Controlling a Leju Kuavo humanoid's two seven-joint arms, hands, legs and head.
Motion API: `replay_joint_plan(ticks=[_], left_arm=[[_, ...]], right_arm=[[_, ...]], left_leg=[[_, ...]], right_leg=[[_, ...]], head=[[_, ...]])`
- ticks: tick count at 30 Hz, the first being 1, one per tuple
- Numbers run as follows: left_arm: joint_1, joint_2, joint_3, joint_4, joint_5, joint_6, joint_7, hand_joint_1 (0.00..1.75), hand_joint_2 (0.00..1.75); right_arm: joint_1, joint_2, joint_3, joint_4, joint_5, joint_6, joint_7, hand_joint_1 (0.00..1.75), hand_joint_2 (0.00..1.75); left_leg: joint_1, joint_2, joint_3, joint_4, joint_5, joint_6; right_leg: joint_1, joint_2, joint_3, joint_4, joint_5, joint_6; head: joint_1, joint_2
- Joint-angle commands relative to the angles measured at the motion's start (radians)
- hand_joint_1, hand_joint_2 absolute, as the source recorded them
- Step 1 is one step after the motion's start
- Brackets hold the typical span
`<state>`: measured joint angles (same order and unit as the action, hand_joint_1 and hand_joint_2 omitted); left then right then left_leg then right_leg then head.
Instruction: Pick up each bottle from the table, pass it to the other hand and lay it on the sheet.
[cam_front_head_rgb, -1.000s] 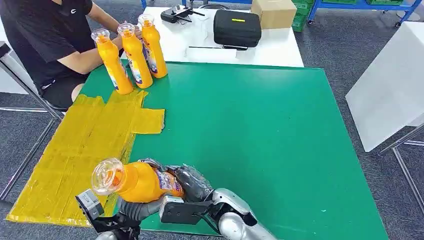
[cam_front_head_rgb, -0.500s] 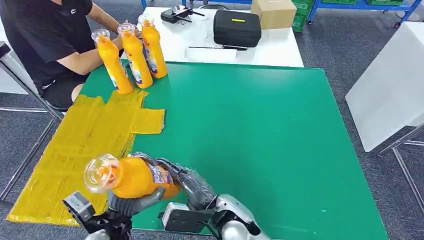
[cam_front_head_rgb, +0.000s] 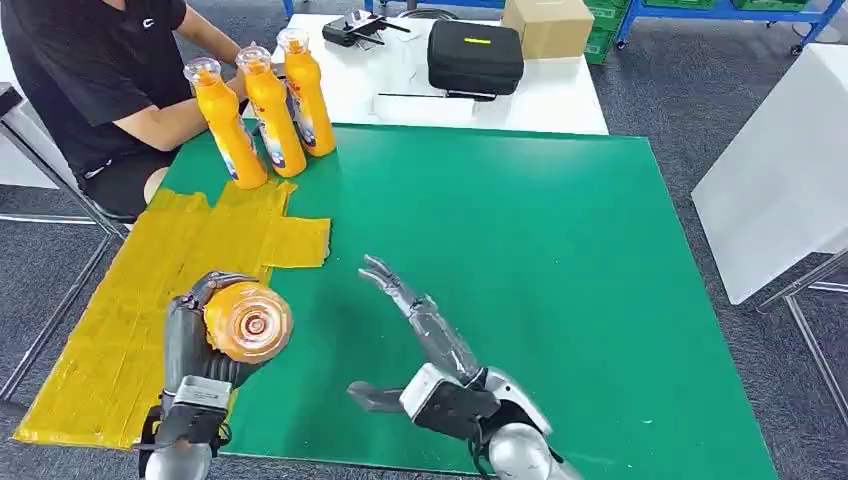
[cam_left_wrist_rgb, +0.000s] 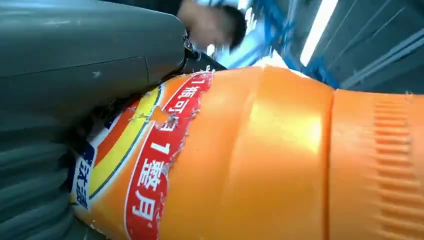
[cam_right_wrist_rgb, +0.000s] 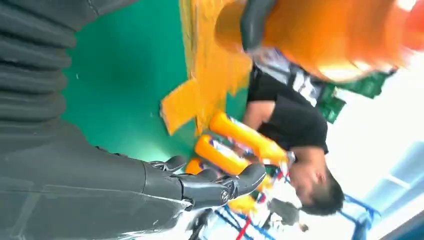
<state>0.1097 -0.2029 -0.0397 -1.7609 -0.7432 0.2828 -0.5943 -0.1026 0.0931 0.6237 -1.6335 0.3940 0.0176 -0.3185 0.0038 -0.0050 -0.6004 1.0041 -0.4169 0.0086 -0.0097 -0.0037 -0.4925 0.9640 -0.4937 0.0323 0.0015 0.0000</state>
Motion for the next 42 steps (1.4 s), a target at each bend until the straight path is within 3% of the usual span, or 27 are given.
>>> replay_joint_plan(ticks=[1,6,8,16,17,23,27,32,42], left_arm=[[-0.106,0.096,-0.017,0.333,-0.432,0.322,0.111,1.75,1.75],[-0.133,0.134,-0.037,0.455,-0.572,0.413,0.172,1.75,1.75],[-0.139,0.152,-0.036,0.498,-0.685,0.415,0.244,1.75,1.75],[-0.211,0.172,-0.002,0.646,-0.801,0.415,0.329,1.75,1.75],[-0.256,0.176,-0.009,0.740,-0.763,0.415,0.333,1.75,1.75],[-0.316,0.197,-0.011,0.864,-0.803,0.413,0.404,1.75,1.75],[-0.338,0.200,-0.007,0.916,-0.808,0.402,0.420,1.75,1.75],[-0.411,0.213,0.005,1.034,-0.828,0.327,0.524,1.75,1.75],[-0.450,0.214,0.041,1.099,-0.827,0.272,0.551,1.75,1.75]], right_arm=[[-0.054,-0.052,-0.050,-0.004,-0.034,-0.003,-0.014,0.00,1.75],[-0.067,-0.074,-0.044,0.007,-0.051,-0.007,-0.016,0.00,1.75],[-0.071,-0.089,-0.040,0.007,-0.061,-0.011,-0.018,0.00,1.75],[-0.079,-0.118,-0.066,0.002,-0.086,-0.014,-0.025,0.00,1.75],[-0.074,-0.123,-0.072,-0.005,-0.084,-0.013,-0.027,0.00,1.75],[-0.072,-0.121,-0.084,0.002,-0.074,-0.001,-0.032,0.00,1.75],[-0.076,-0.115,-0.084,0.012,-0.068,0.005,-0.033,0.00,1.75],[-0.078,-0.097,-0.086,0.022,-0.043,0.018,-0.033,0.00,1.75],[-0.081,-0.087,-0.092,0.034,-0.030,0.028,-0.032,0.00,1.75]], left_leg=[[0.000,-0.001,0.004,-0.003,0.001,0.000],[0.000,-0.001,0.003,-0.002,0.001,0.000],[0.000,-0.001,0.002,-0.002,0.001,0.000],[0.001,0.000,0.003,-0.001,0.000,0.000],[0.001,-0.001,0.001,-0.001,0.001,0.000],[0.000,-0.001,0.001,-0.001,0.001,0.000],[0.001,-0.001,0.002,-0.001,0.000,-0.001],[0.001,0.000,0.000,-0.001,0.001,0.000],[0.000,0.001,0.003,-0.001,0.001,-0.001]], right_leg=[[0.000,-0.001,0.004,-0.003,0.001,-0.001],[0.000,-0.001,0.006,-0.002,0.000,-0.001],[0.000,-0.001,0.005,-0.002,0.000,0.000],[0.001,-0.001,0.010,-0.002,0.001,-0.001],[0.001,-0.001,0.009,-0.002,0.001,-0.001],[0.000,-0.001,0.003,-0.001,0.001,-0.001],[0.001,0.000,0.011,-0.002,0.001,-0.001],[0.001,0.000,0.010,-0.001,0.001,-0.001],[0.001,0.001,0.012,0.000,0.001,0.000]], head=[[0.000,0.000],[0.000,0.000],[0.000,0.000],[0.001,0.000],[0.000,0.000],[0.000,0.000],[0.000,0.000],[0.000,0.000],[0.000,0.000]])
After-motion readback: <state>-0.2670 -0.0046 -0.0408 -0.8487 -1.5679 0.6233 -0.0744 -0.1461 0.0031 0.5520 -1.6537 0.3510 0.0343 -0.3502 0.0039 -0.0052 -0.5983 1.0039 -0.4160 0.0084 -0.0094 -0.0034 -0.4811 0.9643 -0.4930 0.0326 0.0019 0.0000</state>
